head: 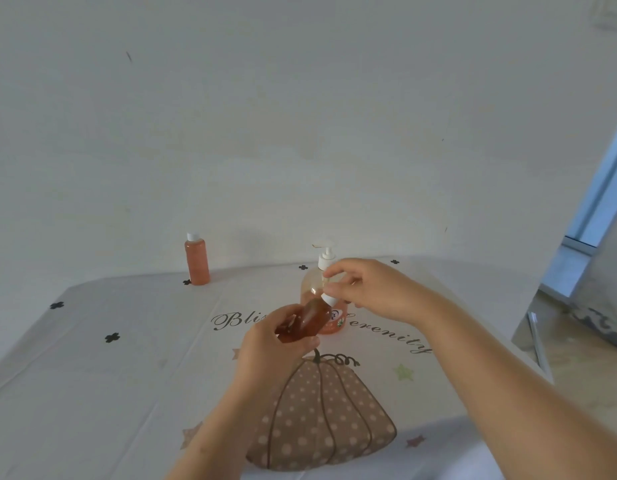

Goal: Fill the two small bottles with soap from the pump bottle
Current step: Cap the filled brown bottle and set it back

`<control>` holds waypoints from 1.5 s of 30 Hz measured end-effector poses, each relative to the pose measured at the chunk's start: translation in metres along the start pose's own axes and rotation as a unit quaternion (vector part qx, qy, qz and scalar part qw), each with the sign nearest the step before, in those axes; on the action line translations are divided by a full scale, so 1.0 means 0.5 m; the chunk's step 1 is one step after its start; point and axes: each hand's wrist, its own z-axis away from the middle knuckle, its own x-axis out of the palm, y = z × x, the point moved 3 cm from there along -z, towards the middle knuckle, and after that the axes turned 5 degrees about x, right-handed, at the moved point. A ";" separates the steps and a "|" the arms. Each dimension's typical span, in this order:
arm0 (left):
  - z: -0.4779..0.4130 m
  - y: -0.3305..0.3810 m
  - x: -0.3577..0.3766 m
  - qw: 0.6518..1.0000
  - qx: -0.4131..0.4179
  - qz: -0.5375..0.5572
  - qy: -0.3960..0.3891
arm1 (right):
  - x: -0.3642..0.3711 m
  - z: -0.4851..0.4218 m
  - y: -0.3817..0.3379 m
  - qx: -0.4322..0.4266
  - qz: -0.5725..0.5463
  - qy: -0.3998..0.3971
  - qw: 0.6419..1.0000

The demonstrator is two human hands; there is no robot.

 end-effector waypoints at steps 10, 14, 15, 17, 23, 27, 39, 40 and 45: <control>0.004 0.005 -0.002 0.999 0.016 -0.027 -0.004 | 0.029 -0.011 0.008 0.051 0.061 -0.006 0.997; -0.001 -0.003 -0.004 1.000 -0.001 -0.013 0.003 | 0.023 -0.012 0.008 0.022 0.014 -0.012 1.000; -0.003 -0.004 -0.005 1.000 -0.003 -0.013 0.004 | 0.020 -0.011 0.006 0.005 0.000 -0.030 1.000; -0.006 -0.001 -0.009 1.000 -0.001 -0.017 0.005 | 0.017 -0.010 0.005 -0.012 -0.015 -0.045 0.999; 0.002 0.014 -0.003 0.999 0.011 -0.040 -0.017 | 0.029 -0.009 0.004 0.026 0.072 0.001 0.997; 0.004 0.019 -0.006 1.000 0.007 0.004 -0.027 | 0.030 -0.006 0.002 0.006 0.043 -0.014 0.999; 0.015 0.026 -0.040 0.999 0.024 0.016 0.015 | 0.062 0.000 -0.007 -0.046 0.006 0.021 0.999; 0.016 0.024 -0.041 0.999 0.027 0.003 0.025 | 0.070 0.000 -0.008 -0.045 -0.002 0.030 0.999; 0.018 0.010 -0.051 0.992 0.041 -0.093 0.075 | 0.110 -0.015 -0.027 -0.015 -0.047 0.072 0.996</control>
